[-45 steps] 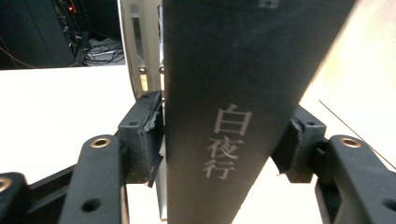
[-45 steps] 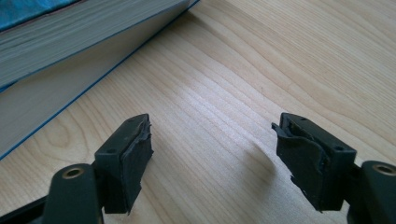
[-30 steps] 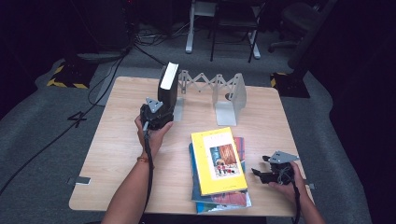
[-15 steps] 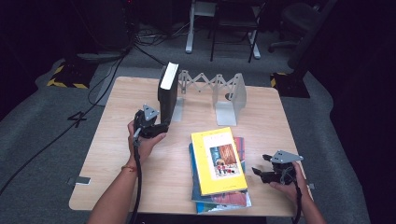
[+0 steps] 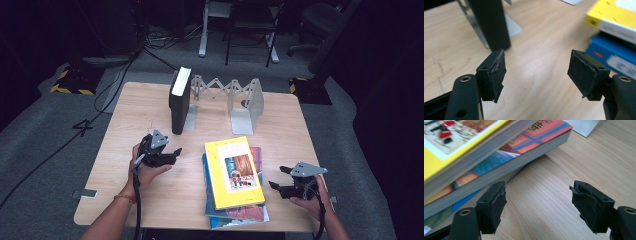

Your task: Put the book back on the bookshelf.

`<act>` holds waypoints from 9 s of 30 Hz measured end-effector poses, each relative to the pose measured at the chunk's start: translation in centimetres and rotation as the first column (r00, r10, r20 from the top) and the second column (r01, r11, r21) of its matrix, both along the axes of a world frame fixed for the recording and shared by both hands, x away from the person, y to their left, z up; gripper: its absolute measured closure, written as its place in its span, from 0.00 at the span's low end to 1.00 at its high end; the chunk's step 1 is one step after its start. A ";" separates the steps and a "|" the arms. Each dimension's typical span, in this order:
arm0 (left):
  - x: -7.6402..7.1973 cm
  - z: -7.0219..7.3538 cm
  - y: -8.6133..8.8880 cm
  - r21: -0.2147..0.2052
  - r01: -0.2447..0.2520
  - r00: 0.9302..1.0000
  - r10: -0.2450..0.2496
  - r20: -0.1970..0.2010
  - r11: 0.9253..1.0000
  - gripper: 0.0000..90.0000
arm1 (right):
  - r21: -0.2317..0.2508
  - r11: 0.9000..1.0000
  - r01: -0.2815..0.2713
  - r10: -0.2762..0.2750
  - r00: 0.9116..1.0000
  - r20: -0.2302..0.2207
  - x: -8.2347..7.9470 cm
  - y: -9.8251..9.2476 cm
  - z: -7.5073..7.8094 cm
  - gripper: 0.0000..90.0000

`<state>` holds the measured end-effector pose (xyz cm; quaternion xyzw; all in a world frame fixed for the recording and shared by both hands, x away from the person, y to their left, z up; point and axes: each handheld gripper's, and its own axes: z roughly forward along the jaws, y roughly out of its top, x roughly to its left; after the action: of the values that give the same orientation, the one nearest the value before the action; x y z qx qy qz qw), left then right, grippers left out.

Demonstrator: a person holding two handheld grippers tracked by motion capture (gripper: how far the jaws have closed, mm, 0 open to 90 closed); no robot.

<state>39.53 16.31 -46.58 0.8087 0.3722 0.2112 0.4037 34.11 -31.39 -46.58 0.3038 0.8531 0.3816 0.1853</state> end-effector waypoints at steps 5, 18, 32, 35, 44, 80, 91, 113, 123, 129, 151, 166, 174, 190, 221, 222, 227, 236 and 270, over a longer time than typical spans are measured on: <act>-1.5 -0.6 -0.3 0.000 0.086 0.995 -0.086 -0.044 0.996 0.32 | -0.005 0.999 -0.049 0.049 0.999 0.006 -0.7 0.7 0.7 0.31; -4.2 -2.8 -2.0 0.081 0.231 0.968 -0.220 -0.123 0.970 0.30 | -0.001 0.989 -0.148 0.148 0.989 0.007 -2.0 2.4 1.8 0.32; -4.9 -3.8 -2.5 0.063 0.277 0.950 -0.264 -0.166 0.959 0.27 | 0.026 0.990 -0.141 0.141 0.990 0.010 -2.2 3.3 3.4 0.33; -4.9 -3.8 -2.5 0.064 0.276 0.951 -0.263 -0.165 0.959 0.26 | 0.005 0.985 -0.174 0.174 0.985 -0.008 -1.9 4.6 3.4 0.33; -4.6 -3.9 -2.9 0.068 0.289 0.947 -0.275 -0.169 0.955 0.22 | 0.033 0.982 -0.185 0.188 0.973 -0.133 0.6 5.9 2.6 0.24; 3.5 -2.2 -6.7 0.024 0.220 0.972 -0.217 -0.088 0.975 0.31 | 0.039 0.964 -0.264 0.265 0.932 -0.247 4.2 8.1 2.3 0.14; 4.1 -2.3 -6.5 0.024 0.218 0.974 -0.216 -0.067 0.976 0.32 | 0.026 0.965 -0.261 0.261 0.943 -0.205 3.9 8.6 2.4 0.14; 5.4 -1.6 -6.8 -0.033 0.260 0.964 -0.261 -0.052 0.965 0.46 | 0.202 0.931 -0.305 0.340 0.925 -0.171 7.5 10.1 2.1 0.44; 5.4 0.1 -7.0 -0.095 0.294 0.953 -0.300 -0.047 0.951 0.67 | 0.262 0.906 -0.333 0.367 0.925 -0.093 7.3 9.7 3.6 0.80; 5.5 3.0 -7.0 -0.166 0.301 0.953 -0.304 0.011 0.939 0.76 | 0.268 0.908 -0.322 0.326 0.945 0.033 6.3 9.3 5.4 0.82; 3.9 9.6 -8.0 -0.133 0.433 0.898 -0.414 0.147 0.891 0.98 | 0.215 0.907 -0.361 0.317 0.924 0.214 4.3 9.5 8.2 0.89; -1.1 10.4 -7.4 -0.148 0.416 0.901 -0.385 0.202 0.897 0.71 | 0.138 0.914 -0.382 0.313 0.878 0.362 -0.9 8.9 8.8 0.92; -3.7 8.9 -6.5 -0.069 0.393 0.910 -0.377 0.174 0.917 0.57 | 0.141 0.918 -0.372 0.299 0.879 0.371 -1.7 8.6 8.6 0.92; -7.7 4.0 -8.0 0.001 0.455 0.889 -0.454 0.065 0.890 0.41 | 0.146 0.915 -0.375 0.296 0.874 0.386 -2.7 8.6 8.3 0.92; -7.3 3.3 -11.4 -0.036 0.552 0.826 -0.541 0.158 0.833 0.82 | 0.188 0.962 -0.198 0.124 0.929 0.349 -1.9 5.8 6.1 0.42; -7.3 3.3 -11.4 -0.038 0.550 0.828 -0.539 0.158 0.834 0.82 | 0.189 0.961 -0.205 0.130 0.930 0.344 -1.8 6.0 5.9 0.42; -7.4 3.4 -11.3 -0.060 0.549 0.829 -0.534 0.166 0.834 0.80 | 0.153 0.958 -0.244 0.180 0.923 0.340 -2.2 7.4 5.5 0.47; -7.6 5.6 -11.4 -0.109 0.548 0.827 -0.517 0.218 0.830 0.74 | 0.165 0.954 -0.251 0.184 0.923 0.338 -2.4 7.5 5.4 0.49; -5.8 9.8 -11.8 -0.119 0.470 0.852 -0.413 0.322 0.875 0.83 | 0.133 0.975 -0.177 0.126 0.937 0.326 -1.8 5.3 5.4 0.48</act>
<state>33.71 4.53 -36.82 0.7901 0.1320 0.1900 0.5676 32.29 -26.14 -41.18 0.1862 0.7999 0.5056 0.2642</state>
